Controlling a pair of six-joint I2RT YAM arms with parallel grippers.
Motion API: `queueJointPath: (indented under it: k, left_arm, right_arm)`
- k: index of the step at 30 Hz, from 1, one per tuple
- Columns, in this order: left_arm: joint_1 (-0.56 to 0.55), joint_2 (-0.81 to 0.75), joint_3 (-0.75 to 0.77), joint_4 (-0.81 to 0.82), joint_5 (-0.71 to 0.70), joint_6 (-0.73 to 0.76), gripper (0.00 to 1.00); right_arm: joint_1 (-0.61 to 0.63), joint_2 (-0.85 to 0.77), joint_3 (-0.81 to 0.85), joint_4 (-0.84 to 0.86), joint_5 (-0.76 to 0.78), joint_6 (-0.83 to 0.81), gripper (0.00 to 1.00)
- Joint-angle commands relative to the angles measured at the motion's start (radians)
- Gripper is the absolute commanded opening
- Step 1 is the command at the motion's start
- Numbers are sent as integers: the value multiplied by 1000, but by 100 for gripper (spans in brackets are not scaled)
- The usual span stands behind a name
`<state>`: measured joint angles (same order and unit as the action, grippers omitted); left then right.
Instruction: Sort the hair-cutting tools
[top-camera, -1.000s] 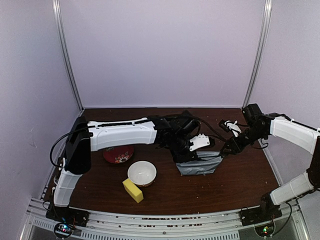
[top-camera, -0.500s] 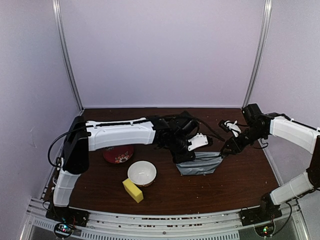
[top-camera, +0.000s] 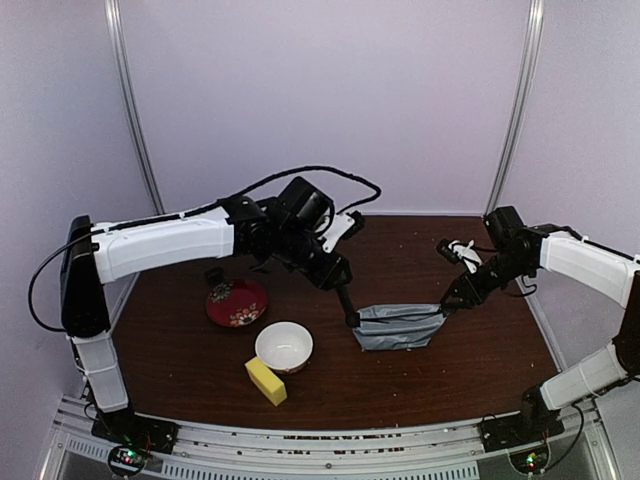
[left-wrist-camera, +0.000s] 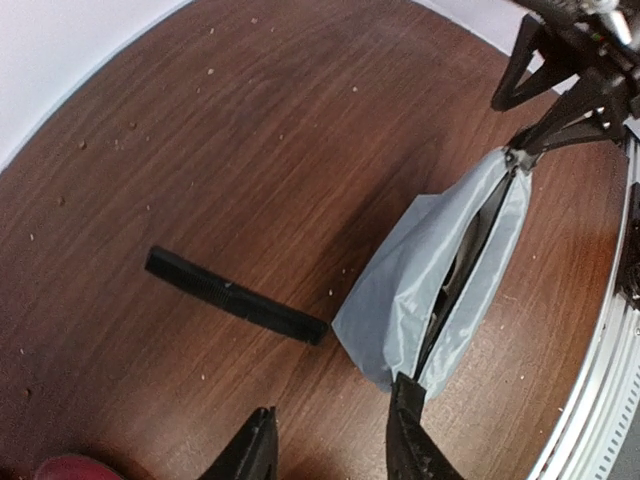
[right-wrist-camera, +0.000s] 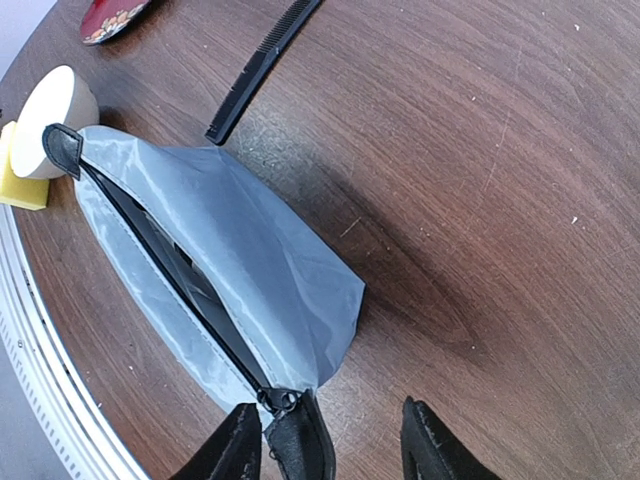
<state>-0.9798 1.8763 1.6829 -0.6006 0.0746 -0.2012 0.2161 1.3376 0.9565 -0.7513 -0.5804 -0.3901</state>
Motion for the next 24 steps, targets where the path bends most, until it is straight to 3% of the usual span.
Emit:
queueJointPath:
  k: [1, 7, 12, 17, 18, 20, 22, 24]
  left_arm:
    - [11, -10, -89, 39, 22, -116, 36]
    - [38, -64, -155, 7, -54, -71, 33]
    - [134, -160, -140, -49, -173, 33, 33]
    - [243, -258, -172, 14, -278, 113, 30]
    - [265, -275, -164, 7, -245, 118, 23]
    - [287, -312, -112, -61, -179, 132, 22]
    - [288, -374, -139, -27, -229, 138, 25]
    - [289, -439, -248, 105, -313, 150, 34]
  right_arm:
    - [-4, -10, 30, -16, -28, -10, 48]
    - [17, -113, 67, 6, 55, -13, 48]
    - [201, -116, 178, -17, 204, -24, 51]
    - [368, 57, 329, -13, 316, 18, 51]
    - [387, 110, 370, -19, 349, 34, 51]
    - [411, 207, 452, -27, 380, 62, 53]
    - [418, 294, 520, -6, 350, 95, 54]
    - [419, 412, 613, 10, 333, 154, 56]
